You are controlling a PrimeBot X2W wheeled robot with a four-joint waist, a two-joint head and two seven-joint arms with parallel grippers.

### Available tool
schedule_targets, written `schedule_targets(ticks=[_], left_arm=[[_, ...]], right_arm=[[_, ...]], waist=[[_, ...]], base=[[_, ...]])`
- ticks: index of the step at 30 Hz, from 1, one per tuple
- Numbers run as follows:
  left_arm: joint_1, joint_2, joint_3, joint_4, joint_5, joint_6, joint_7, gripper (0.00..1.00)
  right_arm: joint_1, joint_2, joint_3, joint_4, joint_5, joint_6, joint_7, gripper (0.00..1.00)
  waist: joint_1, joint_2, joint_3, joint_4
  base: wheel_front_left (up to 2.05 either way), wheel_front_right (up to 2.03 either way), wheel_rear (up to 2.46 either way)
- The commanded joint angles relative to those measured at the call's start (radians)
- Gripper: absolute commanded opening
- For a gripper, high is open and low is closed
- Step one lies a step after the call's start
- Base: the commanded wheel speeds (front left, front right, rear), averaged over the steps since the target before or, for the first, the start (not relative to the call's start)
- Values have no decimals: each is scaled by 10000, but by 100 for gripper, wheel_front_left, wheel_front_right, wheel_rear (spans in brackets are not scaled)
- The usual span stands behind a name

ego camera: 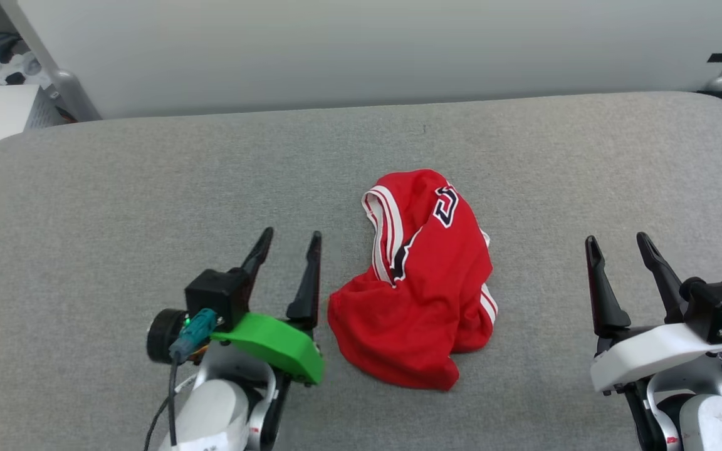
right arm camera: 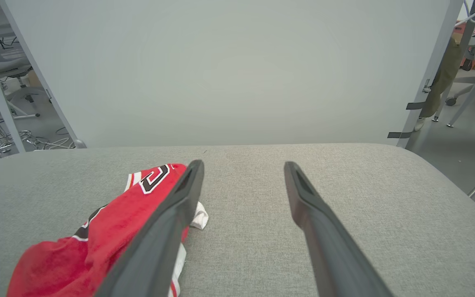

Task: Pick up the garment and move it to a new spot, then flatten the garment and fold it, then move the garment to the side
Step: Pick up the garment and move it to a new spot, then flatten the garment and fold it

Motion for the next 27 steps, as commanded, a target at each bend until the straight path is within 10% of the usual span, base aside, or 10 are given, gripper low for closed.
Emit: schedule_targets(ticks=[1, 27], left_arm=[[249, 142, 198, 58, 82, 148, -167, 100], [1344, 1199, 1149, -790, 105, 971, -406, 100]], right_arm=[[152, 18, 36, -34, -102, -11, 48, 100], [403, -168, -444, -389, 60, -11, 535, 100]], waist=[[0, 0, -381, 362], [0, 0, -348, 560]], base=[[0, 0, 0], [0, 0, 0]])
